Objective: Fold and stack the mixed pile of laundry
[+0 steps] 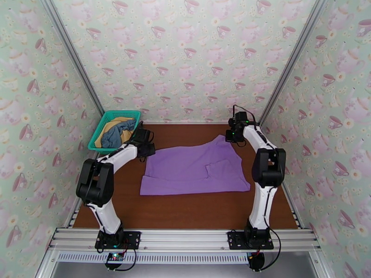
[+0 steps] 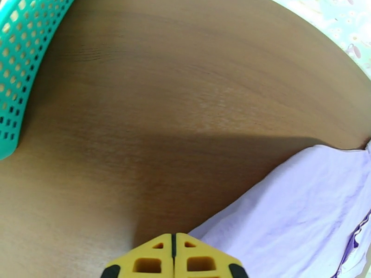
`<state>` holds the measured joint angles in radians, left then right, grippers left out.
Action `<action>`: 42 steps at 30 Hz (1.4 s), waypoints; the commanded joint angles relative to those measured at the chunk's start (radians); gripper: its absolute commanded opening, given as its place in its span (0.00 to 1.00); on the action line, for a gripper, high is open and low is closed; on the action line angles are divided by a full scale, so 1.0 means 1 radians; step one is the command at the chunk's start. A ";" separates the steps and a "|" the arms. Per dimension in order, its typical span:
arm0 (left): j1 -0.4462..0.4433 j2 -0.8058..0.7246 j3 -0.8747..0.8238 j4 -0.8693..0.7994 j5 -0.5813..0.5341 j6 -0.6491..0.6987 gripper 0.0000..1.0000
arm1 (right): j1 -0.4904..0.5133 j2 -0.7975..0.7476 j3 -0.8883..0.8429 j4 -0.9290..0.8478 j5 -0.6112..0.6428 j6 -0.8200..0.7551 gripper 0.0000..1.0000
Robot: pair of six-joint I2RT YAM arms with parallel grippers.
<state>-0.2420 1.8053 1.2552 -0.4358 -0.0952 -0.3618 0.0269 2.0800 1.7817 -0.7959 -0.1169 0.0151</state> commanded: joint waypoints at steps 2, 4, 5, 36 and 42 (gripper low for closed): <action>-0.002 -0.055 -0.034 -0.002 -0.068 0.017 0.00 | 0.006 -0.104 -0.132 0.049 -0.004 0.016 0.00; 0.000 -0.064 -0.046 -0.002 -0.075 0.020 0.00 | 0.006 -0.164 -0.201 0.069 -0.002 0.025 0.00; -0.001 -0.066 -0.048 -0.003 -0.075 0.022 0.00 | 0.007 -0.190 -0.230 0.075 -0.001 0.029 0.00; -0.001 -0.102 -0.194 0.058 0.089 -0.022 0.61 | 0.007 -0.424 -0.713 0.100 0.162 0.065 0.00; -0.001 0.064 0.020 -0.054 0.138 0.039 0.60 | 0.007 -0.395 -0.703 0.103 0.160 0.055 0.00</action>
<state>-0.2420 1.7775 1.1637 -0.4507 -0.0105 -0.3672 0.0277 1.6669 1.0798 -0.7052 0.0231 0.0673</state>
